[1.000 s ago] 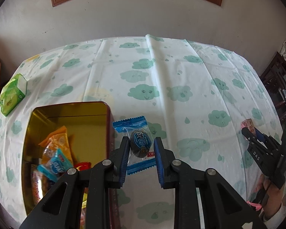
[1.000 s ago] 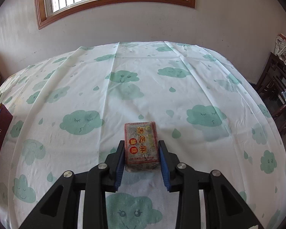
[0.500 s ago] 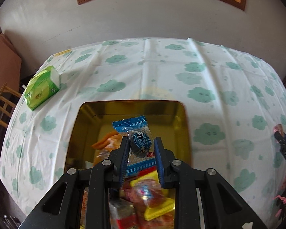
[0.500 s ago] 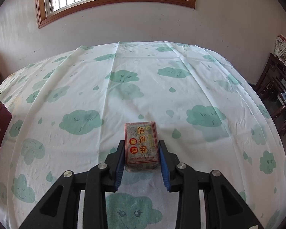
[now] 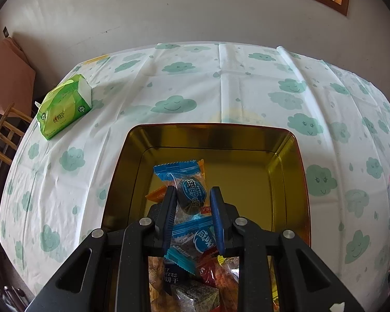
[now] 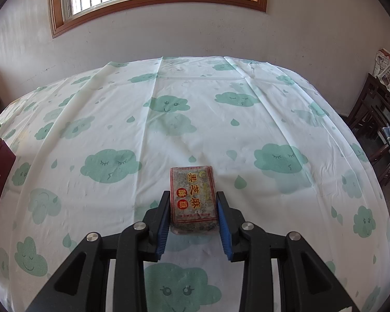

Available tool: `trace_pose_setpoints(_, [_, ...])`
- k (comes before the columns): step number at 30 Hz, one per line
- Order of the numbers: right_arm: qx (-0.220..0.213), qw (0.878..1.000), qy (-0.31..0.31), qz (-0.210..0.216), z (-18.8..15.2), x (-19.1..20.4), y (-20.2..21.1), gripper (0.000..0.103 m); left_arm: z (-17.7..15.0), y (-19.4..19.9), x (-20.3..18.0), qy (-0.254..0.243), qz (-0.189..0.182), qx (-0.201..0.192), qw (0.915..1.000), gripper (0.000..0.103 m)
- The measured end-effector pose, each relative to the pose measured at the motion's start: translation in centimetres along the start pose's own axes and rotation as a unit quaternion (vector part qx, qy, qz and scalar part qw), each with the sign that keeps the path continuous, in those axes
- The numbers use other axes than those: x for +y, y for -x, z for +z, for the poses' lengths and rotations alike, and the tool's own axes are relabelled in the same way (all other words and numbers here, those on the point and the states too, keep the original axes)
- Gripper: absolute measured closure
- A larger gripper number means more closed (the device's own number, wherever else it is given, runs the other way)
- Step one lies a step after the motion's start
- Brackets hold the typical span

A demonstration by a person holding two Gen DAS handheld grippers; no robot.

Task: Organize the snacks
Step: 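Carry the blue-wrapped candy into the tin and open the left gripper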

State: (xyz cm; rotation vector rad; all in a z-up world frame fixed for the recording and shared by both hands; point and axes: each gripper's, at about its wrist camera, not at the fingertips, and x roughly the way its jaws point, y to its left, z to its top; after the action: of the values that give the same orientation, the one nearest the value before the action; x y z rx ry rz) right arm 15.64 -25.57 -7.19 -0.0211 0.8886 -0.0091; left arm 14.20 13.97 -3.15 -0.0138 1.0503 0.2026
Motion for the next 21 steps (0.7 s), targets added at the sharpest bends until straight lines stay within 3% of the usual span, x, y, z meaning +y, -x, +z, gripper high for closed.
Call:
trace_pose_setpoints(14, [0.001, 1.000, 0.001, 0.001, 0.0, 0.0, 0.0, 0.069, -0.1, -0.3, -0.1, 0.001, -0.011, 0.007, 0.9999, 0.075])
trace_pose_setpoints(21, [0.001, 1.000, 0.001, 0.000, 0.0, 0.1, 0.0, 0.069, -0.2, 1.0, 0.4, 0.006, -0.025, -0.004, 0.9997, 0.064])
